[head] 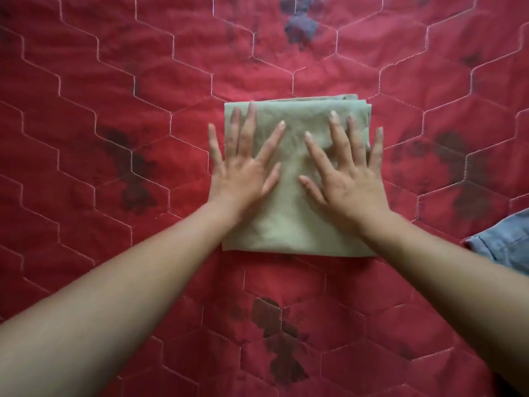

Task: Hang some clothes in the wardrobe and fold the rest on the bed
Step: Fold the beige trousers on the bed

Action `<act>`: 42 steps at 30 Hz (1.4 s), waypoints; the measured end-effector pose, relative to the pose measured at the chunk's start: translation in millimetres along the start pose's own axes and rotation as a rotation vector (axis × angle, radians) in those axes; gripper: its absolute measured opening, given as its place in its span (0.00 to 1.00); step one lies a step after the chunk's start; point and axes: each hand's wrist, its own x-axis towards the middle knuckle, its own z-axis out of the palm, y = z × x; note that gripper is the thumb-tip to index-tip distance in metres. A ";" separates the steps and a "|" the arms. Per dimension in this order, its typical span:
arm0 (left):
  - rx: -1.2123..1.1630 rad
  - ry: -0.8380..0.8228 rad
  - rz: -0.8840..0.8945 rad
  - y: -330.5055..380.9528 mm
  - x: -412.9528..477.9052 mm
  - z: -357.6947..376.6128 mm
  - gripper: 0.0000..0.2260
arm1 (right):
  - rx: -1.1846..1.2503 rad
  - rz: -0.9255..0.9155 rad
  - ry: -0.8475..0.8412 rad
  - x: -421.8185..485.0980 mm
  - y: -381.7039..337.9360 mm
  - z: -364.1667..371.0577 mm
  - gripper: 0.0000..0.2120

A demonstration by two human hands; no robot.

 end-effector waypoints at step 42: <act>-0.127 -0.264 0.203 -5.4 -36.3 -251.0 0.15 | 0.075 -0.121 -0.256 -35.6 -12.4 -254.7 0.12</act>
